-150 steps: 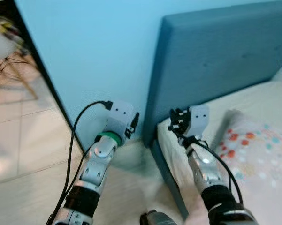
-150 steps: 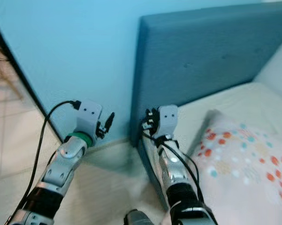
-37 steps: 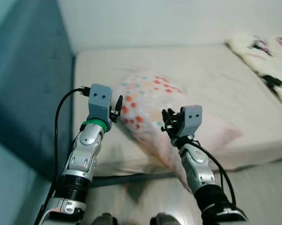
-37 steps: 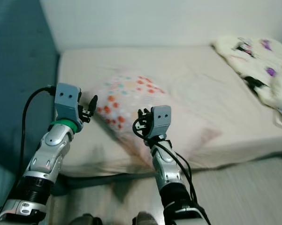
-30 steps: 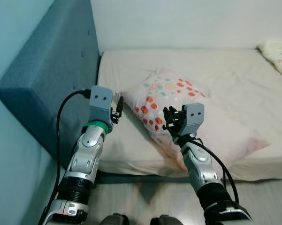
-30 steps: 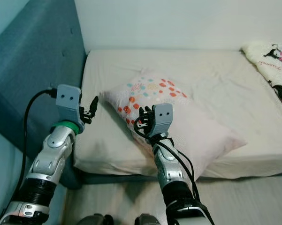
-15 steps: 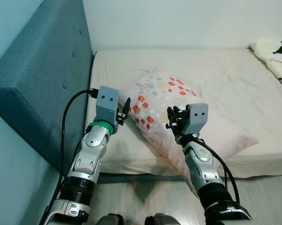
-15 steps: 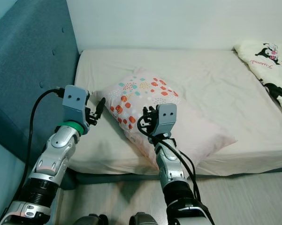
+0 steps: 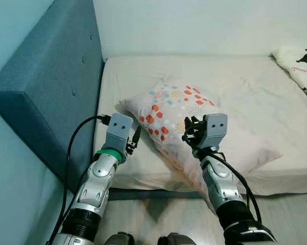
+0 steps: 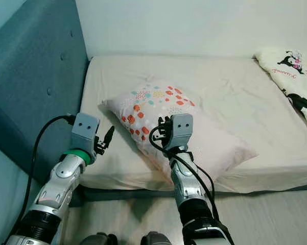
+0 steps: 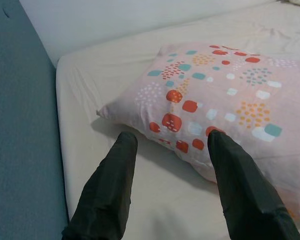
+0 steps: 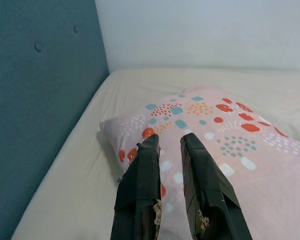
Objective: Clean up the room
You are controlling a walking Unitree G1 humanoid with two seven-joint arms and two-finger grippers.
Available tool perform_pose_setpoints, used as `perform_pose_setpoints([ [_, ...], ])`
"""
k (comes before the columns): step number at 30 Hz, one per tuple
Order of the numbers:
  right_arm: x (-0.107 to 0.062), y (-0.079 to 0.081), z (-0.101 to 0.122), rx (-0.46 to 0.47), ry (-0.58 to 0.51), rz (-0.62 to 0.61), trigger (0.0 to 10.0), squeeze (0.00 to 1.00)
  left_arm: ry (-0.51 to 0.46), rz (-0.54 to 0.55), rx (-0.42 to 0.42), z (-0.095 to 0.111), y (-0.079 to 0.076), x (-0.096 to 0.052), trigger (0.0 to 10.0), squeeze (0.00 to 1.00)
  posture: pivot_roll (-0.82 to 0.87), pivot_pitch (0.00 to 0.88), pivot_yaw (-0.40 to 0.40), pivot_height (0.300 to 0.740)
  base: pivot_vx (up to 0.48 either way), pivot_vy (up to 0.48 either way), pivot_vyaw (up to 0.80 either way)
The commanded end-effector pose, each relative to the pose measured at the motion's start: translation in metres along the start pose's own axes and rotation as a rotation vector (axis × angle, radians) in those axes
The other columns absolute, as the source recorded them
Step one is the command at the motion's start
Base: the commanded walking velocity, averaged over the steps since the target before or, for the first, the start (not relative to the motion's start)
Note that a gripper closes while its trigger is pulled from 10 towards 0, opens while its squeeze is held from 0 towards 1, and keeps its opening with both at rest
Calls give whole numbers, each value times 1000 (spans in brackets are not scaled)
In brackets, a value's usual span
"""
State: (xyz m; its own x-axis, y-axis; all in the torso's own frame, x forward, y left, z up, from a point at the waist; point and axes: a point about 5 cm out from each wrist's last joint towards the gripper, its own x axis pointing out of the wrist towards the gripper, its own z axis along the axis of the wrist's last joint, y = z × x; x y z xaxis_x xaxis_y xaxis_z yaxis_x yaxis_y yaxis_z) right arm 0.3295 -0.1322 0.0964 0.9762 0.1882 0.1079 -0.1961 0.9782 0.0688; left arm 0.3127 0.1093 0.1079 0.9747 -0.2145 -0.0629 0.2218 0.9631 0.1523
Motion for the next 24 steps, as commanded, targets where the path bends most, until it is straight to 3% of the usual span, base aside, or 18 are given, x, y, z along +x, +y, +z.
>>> perform_pose_setpoints([
  [1, -3, -1, -2, -2, 1, -4, 10000, 0, 5, -3, 6, -1, -1, 0, 10000, 0, -37, 5, 29, 658, 0, 0, 0],
  [24, -1, -7, 4, -1, -16, 3, 10000, 0, -9, -8, 8, 4, -3, 2, 10000, 0, -33, 12, 37, 553, 0, 0, 0],
])
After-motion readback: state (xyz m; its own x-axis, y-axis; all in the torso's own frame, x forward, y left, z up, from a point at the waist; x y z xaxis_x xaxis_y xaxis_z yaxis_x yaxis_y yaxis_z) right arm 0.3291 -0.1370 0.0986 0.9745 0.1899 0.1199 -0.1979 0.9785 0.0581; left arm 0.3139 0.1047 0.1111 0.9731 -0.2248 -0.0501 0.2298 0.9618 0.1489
